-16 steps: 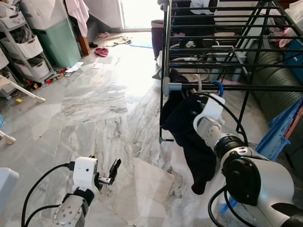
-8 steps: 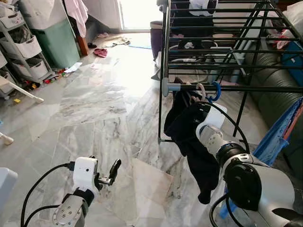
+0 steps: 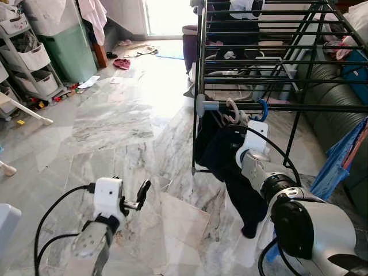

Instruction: Hang hanger

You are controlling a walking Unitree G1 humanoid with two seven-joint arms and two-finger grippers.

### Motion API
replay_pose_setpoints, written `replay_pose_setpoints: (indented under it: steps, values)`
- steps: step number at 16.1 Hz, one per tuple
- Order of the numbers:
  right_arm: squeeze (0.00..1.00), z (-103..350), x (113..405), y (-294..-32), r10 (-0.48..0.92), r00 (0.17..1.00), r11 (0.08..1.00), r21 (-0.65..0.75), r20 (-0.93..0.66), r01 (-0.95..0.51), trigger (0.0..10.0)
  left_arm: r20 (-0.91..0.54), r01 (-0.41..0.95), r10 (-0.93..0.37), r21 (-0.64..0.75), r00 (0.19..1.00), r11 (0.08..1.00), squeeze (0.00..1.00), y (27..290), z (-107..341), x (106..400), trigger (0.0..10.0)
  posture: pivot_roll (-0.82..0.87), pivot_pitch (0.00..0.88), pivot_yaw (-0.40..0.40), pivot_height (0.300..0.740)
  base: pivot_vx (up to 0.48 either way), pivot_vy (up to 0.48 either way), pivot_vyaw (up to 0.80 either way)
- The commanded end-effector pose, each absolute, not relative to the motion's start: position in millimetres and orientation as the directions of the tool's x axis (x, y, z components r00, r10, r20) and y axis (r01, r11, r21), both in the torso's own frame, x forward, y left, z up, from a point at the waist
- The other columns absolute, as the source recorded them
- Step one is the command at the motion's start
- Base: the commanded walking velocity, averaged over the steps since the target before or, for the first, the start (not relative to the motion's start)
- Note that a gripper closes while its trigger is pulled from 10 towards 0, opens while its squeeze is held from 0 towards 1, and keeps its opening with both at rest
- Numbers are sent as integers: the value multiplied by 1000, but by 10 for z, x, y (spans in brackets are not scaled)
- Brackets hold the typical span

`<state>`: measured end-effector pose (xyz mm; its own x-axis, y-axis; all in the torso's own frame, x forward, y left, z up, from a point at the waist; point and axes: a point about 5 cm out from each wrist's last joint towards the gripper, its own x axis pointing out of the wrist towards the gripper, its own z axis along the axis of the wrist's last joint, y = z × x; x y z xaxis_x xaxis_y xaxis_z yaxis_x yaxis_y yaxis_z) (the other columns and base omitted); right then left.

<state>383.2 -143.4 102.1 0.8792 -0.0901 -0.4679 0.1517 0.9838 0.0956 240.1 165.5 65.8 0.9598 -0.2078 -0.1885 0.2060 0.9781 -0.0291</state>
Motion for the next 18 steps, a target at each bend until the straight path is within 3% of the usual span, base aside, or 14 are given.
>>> replay_pose_setpoints:
  steps: [1,4,7,10,15,18]
  values:
    - [0,1204,3915,-1413,-70,934,993,64,-351,99,10000,-161,198,-198,-19,967,980,0,1651,696,2461,10000,14,0,34,740,0,0,0]
    - [0,1150,3865,-1424,-65,957,994,62,-281,85,10000,-119,166,-166,-9,979,986,0,1672,754,2524,10000,-14,0,42,740,0,0,0]
    - [0,855,3547,-1464,-56,979,996,51,-195,67,10000,-109,140,-140,-5,984,990,0,1680,724,2555,10000,-95,0,81,740,0,0,0]
    - [0,622,3150,-1406,-1,983,998,66,-183,13,10000,-141,159,-156,9,977,987,0,1654,628,2562,10000,-160,0,115,740,0,0,0]
    - [0,666,2811,-1491,-16,990,998,66,-138,26,10000,-101,168,-168,-5,981,986,0,1680,676,2610,10000,-209,0,144,740,0,0,0]
    - [0,566,2601,-1538,-18,979,995,94,-204,38,10000,-84,149,-150,-11,985,989,0,1708,692,2628,10000,-218,0,145,740,0,0,0]
